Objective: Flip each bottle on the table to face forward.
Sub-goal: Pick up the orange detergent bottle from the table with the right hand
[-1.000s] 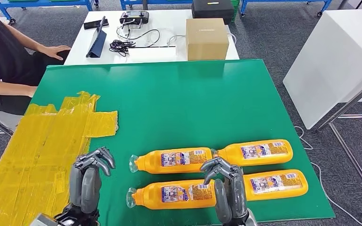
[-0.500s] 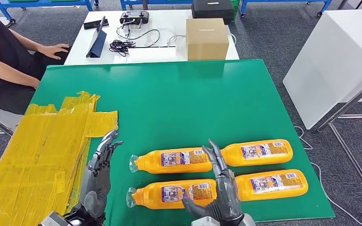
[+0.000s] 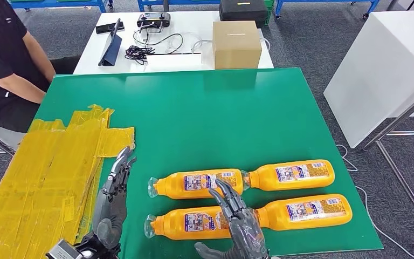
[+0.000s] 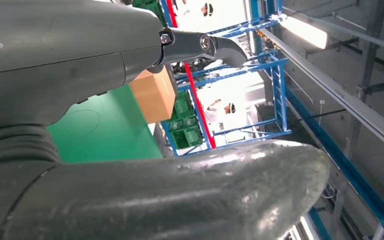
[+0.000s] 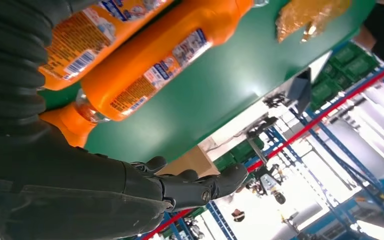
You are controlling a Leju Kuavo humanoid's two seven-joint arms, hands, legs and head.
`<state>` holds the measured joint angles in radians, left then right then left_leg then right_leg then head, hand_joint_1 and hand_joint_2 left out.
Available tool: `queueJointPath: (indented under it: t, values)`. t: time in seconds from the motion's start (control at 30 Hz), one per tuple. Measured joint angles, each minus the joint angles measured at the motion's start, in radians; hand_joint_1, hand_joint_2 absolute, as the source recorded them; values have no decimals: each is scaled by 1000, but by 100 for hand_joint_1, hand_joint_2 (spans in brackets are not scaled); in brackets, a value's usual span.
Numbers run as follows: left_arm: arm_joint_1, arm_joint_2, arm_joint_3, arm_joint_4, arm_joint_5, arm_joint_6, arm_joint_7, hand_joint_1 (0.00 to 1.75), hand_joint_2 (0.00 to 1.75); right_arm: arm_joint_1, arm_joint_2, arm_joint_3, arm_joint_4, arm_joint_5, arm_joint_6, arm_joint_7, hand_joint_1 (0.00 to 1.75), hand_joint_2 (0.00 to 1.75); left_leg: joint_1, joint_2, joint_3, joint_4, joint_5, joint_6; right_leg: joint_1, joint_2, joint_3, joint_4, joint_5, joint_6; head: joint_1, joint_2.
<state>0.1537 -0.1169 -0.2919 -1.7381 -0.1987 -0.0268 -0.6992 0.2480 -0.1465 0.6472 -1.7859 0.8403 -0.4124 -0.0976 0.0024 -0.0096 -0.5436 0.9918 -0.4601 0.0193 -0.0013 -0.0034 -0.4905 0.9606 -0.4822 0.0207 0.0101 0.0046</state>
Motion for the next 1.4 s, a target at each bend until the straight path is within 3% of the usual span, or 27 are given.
queueJointPath:
  t: [0.6,1.4]
  values:
    - [17,-42,76,6,-23,-75,0,0,0,-9,-96,67,-3,198,51,375,0,175,0,0,0,0,0,0,0,0,0,0,0,0,0,0]
    - [15,-69,104,24,-20,-116,0,0,0,-46,-94,66,74,208,153,414,0,175,0,0,0,0,0,0,0,0,0,0,0,0,0,0]
